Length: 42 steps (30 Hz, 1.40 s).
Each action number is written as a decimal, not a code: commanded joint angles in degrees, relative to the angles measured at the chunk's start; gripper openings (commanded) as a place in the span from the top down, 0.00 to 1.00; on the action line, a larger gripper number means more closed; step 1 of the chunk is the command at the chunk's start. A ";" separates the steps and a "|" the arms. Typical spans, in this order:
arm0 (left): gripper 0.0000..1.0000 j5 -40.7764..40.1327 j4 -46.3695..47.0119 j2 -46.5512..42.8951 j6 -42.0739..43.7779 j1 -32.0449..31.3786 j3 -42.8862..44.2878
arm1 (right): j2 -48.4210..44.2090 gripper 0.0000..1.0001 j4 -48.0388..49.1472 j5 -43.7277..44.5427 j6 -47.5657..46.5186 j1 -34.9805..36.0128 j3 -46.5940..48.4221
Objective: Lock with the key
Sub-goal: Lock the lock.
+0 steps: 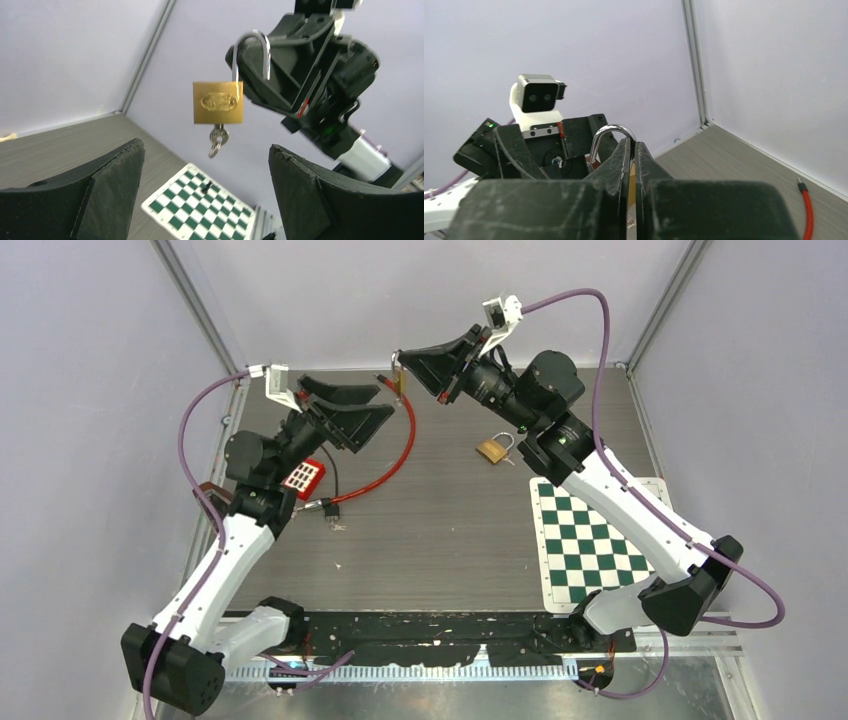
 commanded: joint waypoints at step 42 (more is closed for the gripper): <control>0.79 2.74 10.79 7.93 -3.29 -4.37 7.67 | -2.93 0.95 8.10 -4.18 5.48 0.08 -2.23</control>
